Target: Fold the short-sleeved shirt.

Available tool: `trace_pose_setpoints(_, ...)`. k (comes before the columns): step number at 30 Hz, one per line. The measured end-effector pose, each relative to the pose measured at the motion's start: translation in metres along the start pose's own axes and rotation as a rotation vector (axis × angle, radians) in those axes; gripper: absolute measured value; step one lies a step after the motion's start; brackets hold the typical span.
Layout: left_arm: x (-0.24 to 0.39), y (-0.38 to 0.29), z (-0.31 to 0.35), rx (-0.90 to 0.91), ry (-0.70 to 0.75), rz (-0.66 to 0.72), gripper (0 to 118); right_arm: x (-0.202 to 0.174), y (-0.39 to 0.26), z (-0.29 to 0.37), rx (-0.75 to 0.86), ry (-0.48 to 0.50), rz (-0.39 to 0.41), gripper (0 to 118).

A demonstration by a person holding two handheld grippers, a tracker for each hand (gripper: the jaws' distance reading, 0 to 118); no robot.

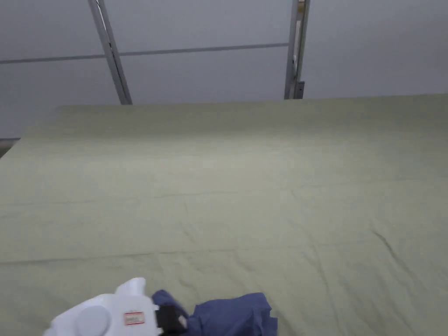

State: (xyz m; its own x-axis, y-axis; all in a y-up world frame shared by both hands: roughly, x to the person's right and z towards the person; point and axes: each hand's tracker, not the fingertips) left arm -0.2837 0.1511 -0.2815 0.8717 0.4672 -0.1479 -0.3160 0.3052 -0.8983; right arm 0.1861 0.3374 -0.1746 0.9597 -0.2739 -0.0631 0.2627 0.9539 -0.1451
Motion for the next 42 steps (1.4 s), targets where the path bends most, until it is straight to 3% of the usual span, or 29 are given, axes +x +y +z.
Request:
trace_pose_setpoints(6,0.09,-0.009,-0.087,-0.061,-0.08,-0.124,18,0.02,-0.002,0.014,0.01,-0.057,-0.018,2)
trace_pose_setpoints(7,0.098,-0.011,-0.093,-0.05,-0.088,-0.147,24,0.023,-0.002,0.016,0.009,-0.077,-0.017,2)
trace_pose_setpoints(8,0.104,-0.011,-0.095,-0.057,-0.106,-0.138,48,0.027,-0.002,0.019,0.007,-0.093,-0.02,2)
trace_pose_setpoints(9,0.108,-0.01,-0.093,-0.053,-0.161,-0.118,80,0.032,-0.002,0.021,0.008,-0.101,-0.023,2)
trace_pose_setpoints(10,0.108,-0.007,-0.083,-0.029,-0.232,-0.103,103,0.036,-0.002,0.023,0.009,-0.108,-0.027,2)
trace_pose_setpoints(12,0.107,0.001,-0.057,0.087,-0.313,-0.087,108,0.043,-0.002,0.024,0.009,-0.128,-0.036,2)
trace_pose_setpoints(14,0.112,0.01,-0.024,0.224,-0.181,-0.173,105,0.049,-0.004,0.022,0.009,-0.136,-0.057,2)
trace_pose_setpoints(15,0.116,0.009,-0.012,0.317,-0.061,-0.306,95,0.051,-0.006,0.021,0.007,-0.136,-0.071,2)
trace_pose_setpoints(16,0.122,0.005,-0.004,0.397,0.059,-0.461,71,0.053,-0.008,0.019,0.004,-0.138,-0.082,2)
trace_pose_setpoints(17,0.13,-0.005,-0.004,0.46,0.182,-0.604,20,0.053,-0.01,0.018,0.001,-0.14,-0.091,2)
trace_pose_setpoints(18,0.133,-0.014,-0.008,0.508,0.282,-0.721,2,0.053,-0.012,0.017,-0.002,-0.136,-0.098,2)
trace_pose_setpoints(19,0.132,-0.023,-0.013,0.509,0.319,-0.779,2,0.053,-0.014,0.016,-0.008,-0.13,-0.103,2)
trace_pose_setpoints(22,0.129,-0.043,-0.043,0.273,0.086,-0.783,2,0.053,-0.021,0.014,-0.024,-0.119,-0.097,2)
trace_pose_setpoints(24,0.136,-0.062,-0.073,0.172,0.024,-0.797,2,0.053,-0.023,0.014,-0.03,-0.117,-0.092,2)
trace_pose_setpoints(26,0.144,-0.073,-0.111,0.075,0.044,-0.843,2,0.054,-0.023,0.016,-0.034,-0.118,-0.089,2)
trace_pose_setpoints(29,0.144,-0.075,-0.165,-0.069,0.09,-0.795,2,0.056,-0.021,0.02,-0.041,-0.122,-0.082,2)
trace_pose_setpoints(30,0.143,-0.073,-0.17,-0.074,0.119,-0.776,2,0.056,-0.021,0.021,-0.046,-0.123,-0.076,2)
trace_pose_setpoints(33,0.145,-0.053,-0.139,-0.035,0.008,-0.674,2,0.054,-0.021,0.019,-0.081,-0.113,-0.017,2)
trace_pose_setpoints(35,0.142,-0.044,-0.11,0.047,-0.016,-0.683,2,0.048,-0.024,0.009,-0.136,-0.061,-0.002,2)
trace_pose_setpoints(38,0.121,-0.031,-0.053,0.167,-0.052,-0.617,2,0.028,-0.036,-0.023,-0.265,0.058,0.036,2)
trace_pose_setpoints(42,0.062,-0.028,0.008,0.271,-0.058,-0.4,2,-0.019,-0.088,-0.09,-0.541,0.246,0.113,2)
